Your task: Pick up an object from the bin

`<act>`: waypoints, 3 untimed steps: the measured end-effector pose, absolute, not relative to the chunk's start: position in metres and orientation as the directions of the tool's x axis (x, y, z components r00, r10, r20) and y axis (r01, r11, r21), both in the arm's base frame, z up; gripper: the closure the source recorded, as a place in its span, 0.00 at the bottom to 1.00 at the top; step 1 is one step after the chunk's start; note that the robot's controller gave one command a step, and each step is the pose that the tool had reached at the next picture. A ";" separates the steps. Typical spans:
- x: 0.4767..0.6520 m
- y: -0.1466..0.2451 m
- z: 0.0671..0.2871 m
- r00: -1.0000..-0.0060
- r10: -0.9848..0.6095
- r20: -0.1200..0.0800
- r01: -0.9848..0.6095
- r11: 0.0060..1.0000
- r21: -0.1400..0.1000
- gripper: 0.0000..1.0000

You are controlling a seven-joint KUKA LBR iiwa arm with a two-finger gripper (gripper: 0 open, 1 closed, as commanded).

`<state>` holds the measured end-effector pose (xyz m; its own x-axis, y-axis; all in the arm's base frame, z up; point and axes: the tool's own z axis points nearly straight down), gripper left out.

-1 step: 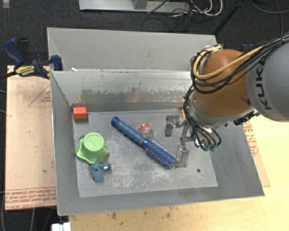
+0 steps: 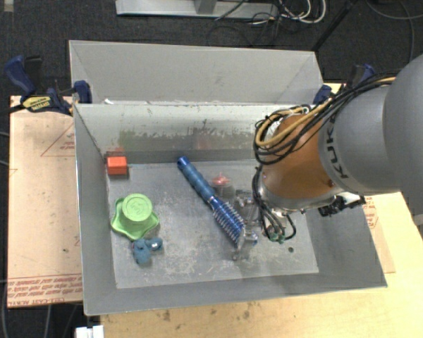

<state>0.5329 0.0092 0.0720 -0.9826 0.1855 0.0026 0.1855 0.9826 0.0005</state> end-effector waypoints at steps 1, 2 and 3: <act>0.533 0.009 0.074 -0.983 0.185 0.000 0.185 0.983 0.001 1.00; 0.504 0.032 0.179 -0.980 0.199 -0.005 0.199 0.980 0.003 1.00; 0.533 0.023 0.270 -0.978 0.209 -0.010 0.208 0.978 0.002 1.00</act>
Offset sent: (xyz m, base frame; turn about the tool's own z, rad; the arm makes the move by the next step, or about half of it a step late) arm 0.0000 0.0000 0.0000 0.0000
